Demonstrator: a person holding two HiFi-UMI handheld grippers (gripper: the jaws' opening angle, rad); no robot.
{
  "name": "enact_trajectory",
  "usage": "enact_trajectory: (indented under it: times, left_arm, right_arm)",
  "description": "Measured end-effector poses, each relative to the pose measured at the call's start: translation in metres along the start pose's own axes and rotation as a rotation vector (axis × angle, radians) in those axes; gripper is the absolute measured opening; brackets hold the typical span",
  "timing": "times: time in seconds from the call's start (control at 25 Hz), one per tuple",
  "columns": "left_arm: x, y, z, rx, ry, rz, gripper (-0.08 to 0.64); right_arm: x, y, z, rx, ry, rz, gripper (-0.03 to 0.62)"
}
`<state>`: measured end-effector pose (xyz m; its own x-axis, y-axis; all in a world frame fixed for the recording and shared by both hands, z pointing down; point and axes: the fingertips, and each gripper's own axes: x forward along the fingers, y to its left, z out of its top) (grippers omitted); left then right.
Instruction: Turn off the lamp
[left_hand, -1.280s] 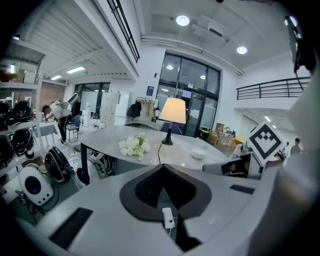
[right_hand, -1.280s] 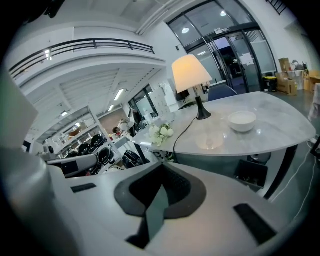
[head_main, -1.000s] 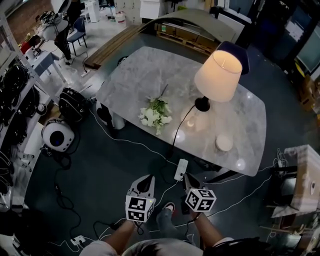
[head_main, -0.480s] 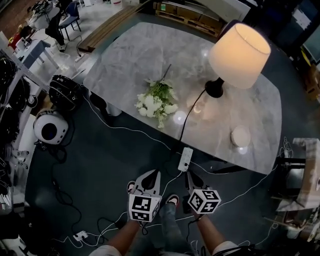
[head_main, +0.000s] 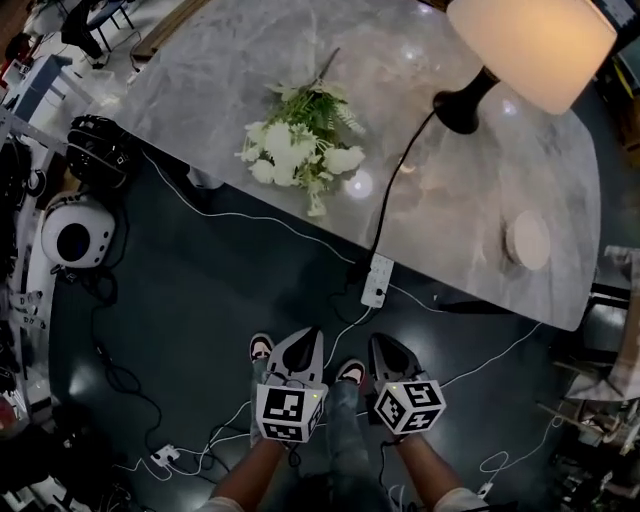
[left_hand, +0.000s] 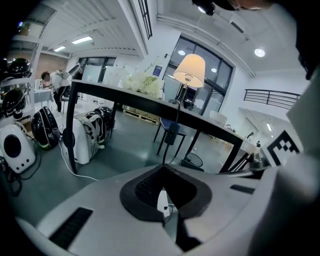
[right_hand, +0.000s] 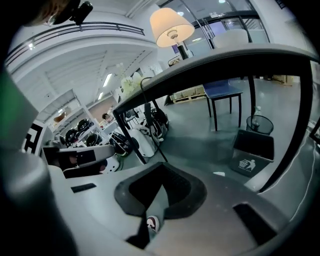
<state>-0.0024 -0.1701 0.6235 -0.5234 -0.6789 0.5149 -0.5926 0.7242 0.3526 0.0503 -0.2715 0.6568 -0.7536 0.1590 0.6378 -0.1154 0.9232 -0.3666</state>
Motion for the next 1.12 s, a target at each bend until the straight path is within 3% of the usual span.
enact_trajectory:
  times: [0.24,0.44,1.12]
  left_arm:
    - [0.023,0.007,-0.042,0.018,0.041,-0.024,-0.005]
    - [0.037,0.018,-0.055,0.010,0.034,-0.018,-0.005]
    - [0.031,0.021,-0.033,-0.024,-0.005,-0.041,-0.005]
  right_arm:
    - [0.017,-0.002,-0.032,-0.059,0.014,0.002,-0.002]
    - [0.028,-0.008,-0.030,-0.123,-0.018,-0.017,-0.001]
    - [0.026,0.020,0.044,-0.172,-0.112,0.033,0.003]
